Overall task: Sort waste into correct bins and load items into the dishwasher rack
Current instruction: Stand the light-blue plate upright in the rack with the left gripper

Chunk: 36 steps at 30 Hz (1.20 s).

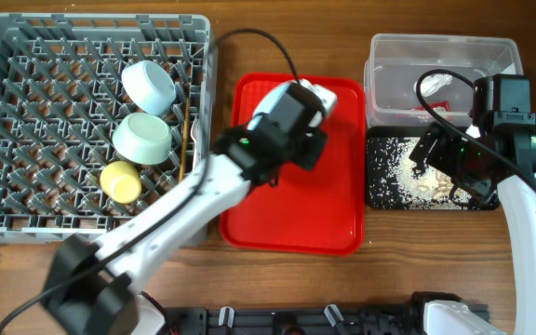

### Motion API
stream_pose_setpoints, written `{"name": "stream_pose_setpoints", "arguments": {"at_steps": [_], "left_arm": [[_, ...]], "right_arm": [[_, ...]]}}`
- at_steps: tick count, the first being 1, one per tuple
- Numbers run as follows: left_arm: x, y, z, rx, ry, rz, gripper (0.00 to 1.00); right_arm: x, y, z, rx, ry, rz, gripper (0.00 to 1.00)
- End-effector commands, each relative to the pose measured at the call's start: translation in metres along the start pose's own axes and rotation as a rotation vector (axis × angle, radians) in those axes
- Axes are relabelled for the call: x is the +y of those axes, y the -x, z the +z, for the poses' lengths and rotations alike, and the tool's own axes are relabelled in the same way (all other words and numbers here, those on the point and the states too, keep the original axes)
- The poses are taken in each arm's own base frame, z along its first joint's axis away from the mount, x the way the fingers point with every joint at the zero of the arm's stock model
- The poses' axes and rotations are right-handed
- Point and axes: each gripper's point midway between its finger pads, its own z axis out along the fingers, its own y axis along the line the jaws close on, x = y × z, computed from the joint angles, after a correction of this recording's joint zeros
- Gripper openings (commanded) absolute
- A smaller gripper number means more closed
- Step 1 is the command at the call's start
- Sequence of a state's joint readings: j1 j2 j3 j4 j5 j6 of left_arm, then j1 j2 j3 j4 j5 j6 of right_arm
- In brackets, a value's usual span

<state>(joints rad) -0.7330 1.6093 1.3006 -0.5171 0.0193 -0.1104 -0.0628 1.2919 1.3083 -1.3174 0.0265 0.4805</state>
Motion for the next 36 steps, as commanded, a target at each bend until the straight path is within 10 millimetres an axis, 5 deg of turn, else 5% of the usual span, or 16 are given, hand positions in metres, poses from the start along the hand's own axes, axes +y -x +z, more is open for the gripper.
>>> {"name": "stream_pose_setpoints", "arguments": {"at_steps": [1,9,12,20,31,32,36], "left_arm": [[0.032,0.032,-0.044,-0.128,0.024,-0.094,0.04],[0.096,0.064,-0.104,-0.286,-0.108,-0.277,0.04],[0.122,0.064,-0.112,-0.301,-0.153,-0.361,0.04],[0.178,0.046,-0.109,-0.274,-0.273,-0.522,0.04],[0.209,0.025,-0.088,-0.223,-0.334,-0.626,0.04],[0.211,0.024,-0.087,-0.222,-0.328,-0.630,0.09],[0.230,0.018,-0.081,-0.220,-0.210,-0.647,0.55]], "right_arm": [[0.002,0.003,-0.004,-0.009,0.014,-0.007,1.00],[0.003,0.003,-0.004,-0.009,0.014,-0.007,1.00],[0.002,0.003,-0.004,-0.008,0.013,-0.007,1.00],[0.002,0.003,-0.004,-0.007,0.013,-0.007,1.00],[0.002,0.002,-0.004,-0.003,0.011,-0.006,1.00],[0.002,0.002,-0.004,-0.003,0.011,-0.006,1.00],[0.002,0.002,-0.004,-0.003,0.011,-0.006,1.00]]}}
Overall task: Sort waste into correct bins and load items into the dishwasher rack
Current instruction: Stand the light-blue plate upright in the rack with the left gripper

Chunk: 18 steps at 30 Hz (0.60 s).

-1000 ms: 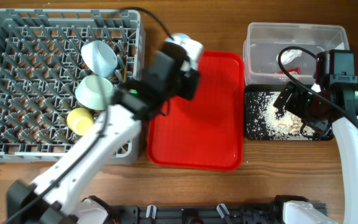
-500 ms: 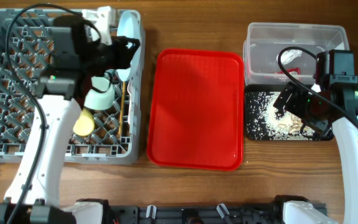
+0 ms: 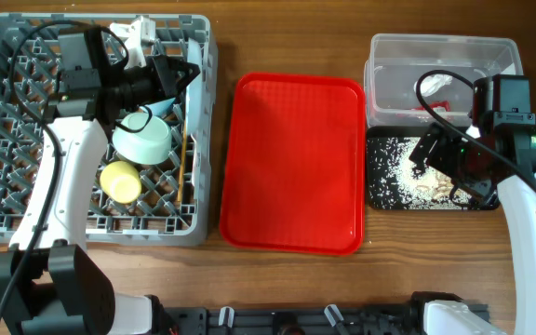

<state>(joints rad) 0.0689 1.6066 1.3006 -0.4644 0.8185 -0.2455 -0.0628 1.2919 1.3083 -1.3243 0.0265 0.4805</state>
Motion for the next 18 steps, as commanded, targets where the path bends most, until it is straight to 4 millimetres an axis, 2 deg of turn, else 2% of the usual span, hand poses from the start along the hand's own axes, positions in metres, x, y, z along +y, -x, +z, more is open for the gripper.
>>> {"name": "stream_pose_setpoints", "arguments": {"at_steps": [1,4,5,9,13,16,18], "left_arm": [[0.019,0.007,-0.001,-0.034,0.089,-0.005,0.68],[0.024,0.009,-0.002,-0.044,0.120,-0.004,0.96],[0.024,0.009,-0.002,-0.043,0.120,-0.005,1.00],[0.026,0.009,-0.006,-0.053,0.155,-0.007,1.00],[0.030,0.008,-0.021,-0.070,0.242,-0.016,1.00],[0.031,-0.002,-0.035,-0.059,0.312,-0.041,1.00],[0.038,-0.017,-0.046,-0.026,0.389,-0.082,1.00]], "right_arm": [[0.003,0.003,-0.004,-0.009,0.014,-0.006,1.00],[0.003,0.003,-0.004,-0.009,0.014,-0.007,1.00],[0.003,0.003,-0.004,-0.009,0.014,-0.007,1.00],[0.003,0.004,-0.004,-0.010,0.015,-0.009,1.00],[0.007,0.004,-0.004,-0.011,0.038,-0.076,1.00],[0.037,0.002,-0.008,-0.002,0.204,-0.226,1.00],[0.063,0.001,-0.015,-0.008,0.354,-0.295,1.00]]}}
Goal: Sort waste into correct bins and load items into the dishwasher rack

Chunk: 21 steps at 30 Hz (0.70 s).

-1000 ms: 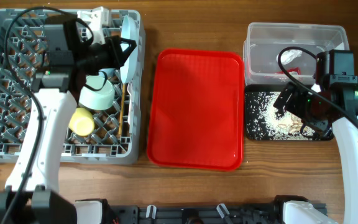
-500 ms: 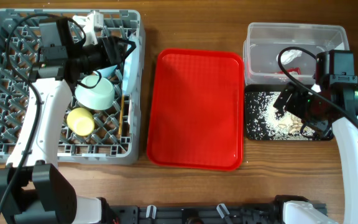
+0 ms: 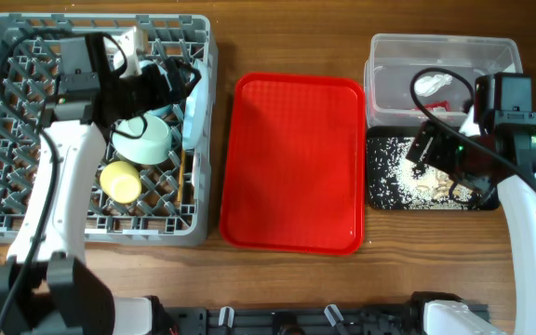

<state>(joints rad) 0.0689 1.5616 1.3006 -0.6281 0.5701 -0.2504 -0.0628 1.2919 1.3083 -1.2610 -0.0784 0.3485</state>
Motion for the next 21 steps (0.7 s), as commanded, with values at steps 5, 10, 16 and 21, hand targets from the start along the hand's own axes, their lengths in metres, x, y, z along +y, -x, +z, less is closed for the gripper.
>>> {"name": "stream_pose_setpoints", "arguments": {"at_steps": [5,10,16,21], "left_arm": [[0.055,-0.039,-0.045,0.052,0.395,-0.162,1.00],[0.069,-0.072,-0.057,0.170,0.498,-0.209,1.00],[0.076,-0.099,-0.069,0.273,0.564,-0.232,1.00],[0.064,-0.110,-0.072,0.265,0.539,-0.123,1.00]], "right_arm": [[0.070,0.022,-0.014,-0.094,0.343,-0.228,1.00],[0.082,0.033,-0.001,-0.112,0.345,-0.287,1.00],[0.060,0.022,0.022,-0.007,0.211,-0.180,1.00],[0.053,0.017,0.010,-0.035,0.188,-0.173,1.00]]}}
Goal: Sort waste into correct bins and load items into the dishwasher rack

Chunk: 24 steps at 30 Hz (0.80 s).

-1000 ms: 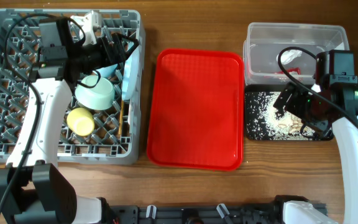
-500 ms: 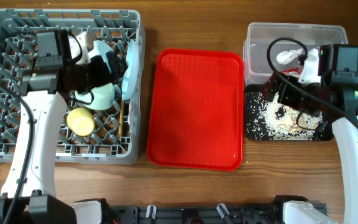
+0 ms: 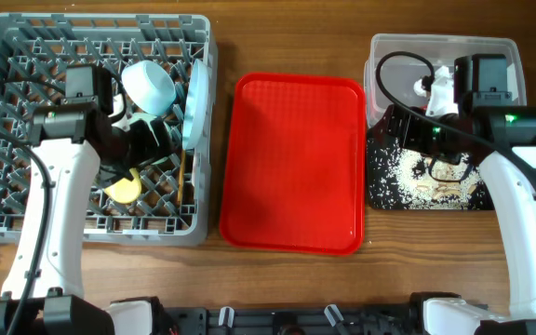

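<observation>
The grey dishwasher rack (image 3: 26,219) at the left holds a pale blue cup (image 3: 149,86), a yellow cup (image 3: 124,188) and a light blue plate (image 3: 194,100) standing on edge by its right wall. My left gripper (image 3: 156,140) hovers inside the rack between the cups, left of the plate and apart from it, jaws looking spread and empty; whatever lies under it is hidden. The red tray (image 3: 296,163) is bare. My right gripper (image 3: 400,130) sits at the left end of the black bin (image 3: 408,191), apparently open with nothing in it.
A clear plastic bin (image 3: 408,51) with some white and red scraps stands behind the black bin, which is strewn with rice-like bits. A thin stick (image 3: 182,167) lies along the rack's right side. Both arms' cables loop above them.
My left gripper has moved down and away from the plate, which stays standing at the rack's right wall. The right gripper shifted left and up, to the black bin's left end.
First my left gripper was over the red tray's top with a pale plate. Then it was over the rack's back with the tray bare, then at the rack's right wall with the plate on edge. Now the plate stands alone. The right arm waited over the black bin until now.
</observation>
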### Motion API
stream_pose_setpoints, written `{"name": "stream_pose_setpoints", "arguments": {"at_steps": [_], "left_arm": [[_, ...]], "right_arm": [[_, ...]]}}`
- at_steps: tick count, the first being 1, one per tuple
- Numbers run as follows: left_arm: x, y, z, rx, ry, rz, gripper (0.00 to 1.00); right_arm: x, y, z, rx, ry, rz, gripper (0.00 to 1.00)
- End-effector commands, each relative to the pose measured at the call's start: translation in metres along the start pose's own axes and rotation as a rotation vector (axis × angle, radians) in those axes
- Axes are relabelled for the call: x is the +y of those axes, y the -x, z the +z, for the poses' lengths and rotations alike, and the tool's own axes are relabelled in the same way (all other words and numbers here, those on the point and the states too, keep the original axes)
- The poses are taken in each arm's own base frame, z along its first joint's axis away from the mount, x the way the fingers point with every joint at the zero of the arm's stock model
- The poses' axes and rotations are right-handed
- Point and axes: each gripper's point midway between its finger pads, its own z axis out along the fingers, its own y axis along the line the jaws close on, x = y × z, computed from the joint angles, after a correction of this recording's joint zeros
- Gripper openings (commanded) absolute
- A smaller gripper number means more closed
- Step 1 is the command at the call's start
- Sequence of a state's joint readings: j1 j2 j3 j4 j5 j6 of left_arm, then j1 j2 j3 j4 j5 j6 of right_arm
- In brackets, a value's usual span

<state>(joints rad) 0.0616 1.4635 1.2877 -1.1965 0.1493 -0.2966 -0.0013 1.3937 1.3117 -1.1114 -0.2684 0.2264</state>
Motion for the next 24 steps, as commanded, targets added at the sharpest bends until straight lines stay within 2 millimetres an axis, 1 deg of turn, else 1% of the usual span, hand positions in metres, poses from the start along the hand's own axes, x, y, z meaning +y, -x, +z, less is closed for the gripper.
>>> {"name": "stream_pose_setpoints", "arguments": {"at_steps": [1,5,7,9,11,12,15,17,19,24], "left_arm": [[-0.004,-0.011,-0.011,-0.075,-0.003,0.086,1.00],[-0.011,-0.020,-0.023,-0.201,-0.061,0.129,1.00],[-0.014,-0.025,-0.031,-0.282,-0.099,0.175,1.00],[-0.017,-0.033,-0.042,-0.373,-0.137,0.236,1.00],[-0.019,-0.042,-0.053,-0.460,-0.178,0.259,1.00],[-0.016,-0.050,-0.062,-0.517,-0.201,0.267,1.00],[-0.014,-0.059,-0.073,-0.577,-0.226,0.274,1.00],[-0.013,-0.061,-0.081,-0.608,-0.238,0.277,1.00],[-0.012,-0.064,-0.085,-0.625,-0.245,0.279,1.00],[-0.012,-0.064,-0.086,-0.627,-0.246,0.279,1.00]], "right_arm": [[-0.004,-0.001,-0.019,-0.069,-0.040,0.006,1.00],[-0.011,-0.008,-0.032,-0.158,-0.072,-0.012,1.00],[-0.012,-0.012,-0.042,-0.233,-0.070,-0.041,1.00],[-0.013,-0.018,-0.054,-0.323,-0.069,-0.054,1.00],[-0.015,-0.024,-0.069,-0.411,-0.071,-0.065,1.00],[-0.014,-0.030,-0.081,-0.477,-0.059,-0.075,1.00],[-0.013,-0.039,-0.092,-0.531,-0.044,-0.085,1.00],[-0.013,-0.045,-0.097,-0.540,-0.042,-0.087,1.00],[-0.012,-0.047,-0.100,-0.551,-0.039,-0.089,1.00],[-0.013,-0.046,-0.098,-0.545,-0.041,-0.088,1.00]]}}
